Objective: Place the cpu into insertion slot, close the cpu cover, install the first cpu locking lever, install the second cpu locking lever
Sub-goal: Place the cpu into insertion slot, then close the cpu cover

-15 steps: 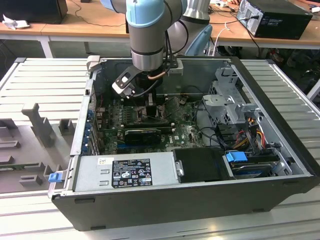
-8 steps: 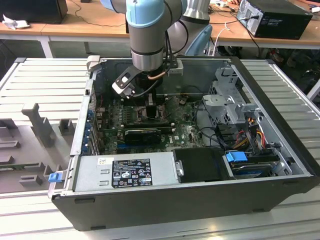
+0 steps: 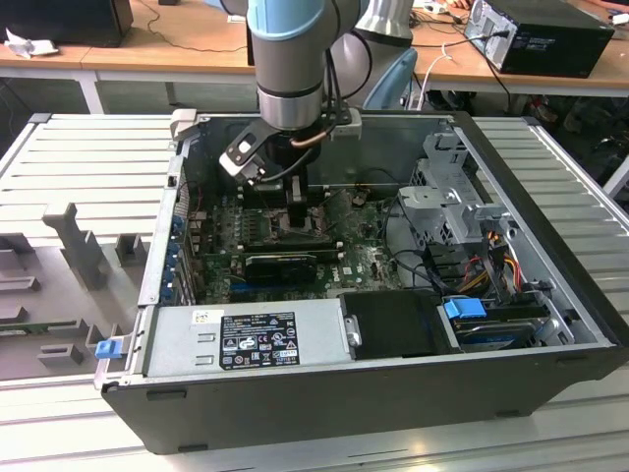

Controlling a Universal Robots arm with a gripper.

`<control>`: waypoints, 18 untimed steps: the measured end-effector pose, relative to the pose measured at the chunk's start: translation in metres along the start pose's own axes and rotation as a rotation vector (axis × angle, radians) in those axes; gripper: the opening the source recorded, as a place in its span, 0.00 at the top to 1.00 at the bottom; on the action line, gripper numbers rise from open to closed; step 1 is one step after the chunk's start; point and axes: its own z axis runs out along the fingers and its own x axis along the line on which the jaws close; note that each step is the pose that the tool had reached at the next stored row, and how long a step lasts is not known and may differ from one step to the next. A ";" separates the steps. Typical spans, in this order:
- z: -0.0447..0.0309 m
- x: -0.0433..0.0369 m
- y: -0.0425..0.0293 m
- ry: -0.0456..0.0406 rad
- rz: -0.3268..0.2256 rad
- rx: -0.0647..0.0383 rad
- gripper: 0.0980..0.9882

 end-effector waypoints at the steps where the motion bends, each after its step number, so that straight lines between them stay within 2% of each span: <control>1: -0.0008 0.0000 0.0001 -0.0017 0.000 0.000 0.66; 6: -0.0059 0.0001 0.0004 -0.0070 -0.001 0.000 0.99; 11: -0.0101 0.0002 0.0008 -0.0077 0.000 0.000 0.99; 15: -0.0162 0.0003 0.0017 -0.0077 0.000 0.001 0.99; 18: -0.0161 -0.0024 0.0052 -0.0074 0.000 0.002 0.99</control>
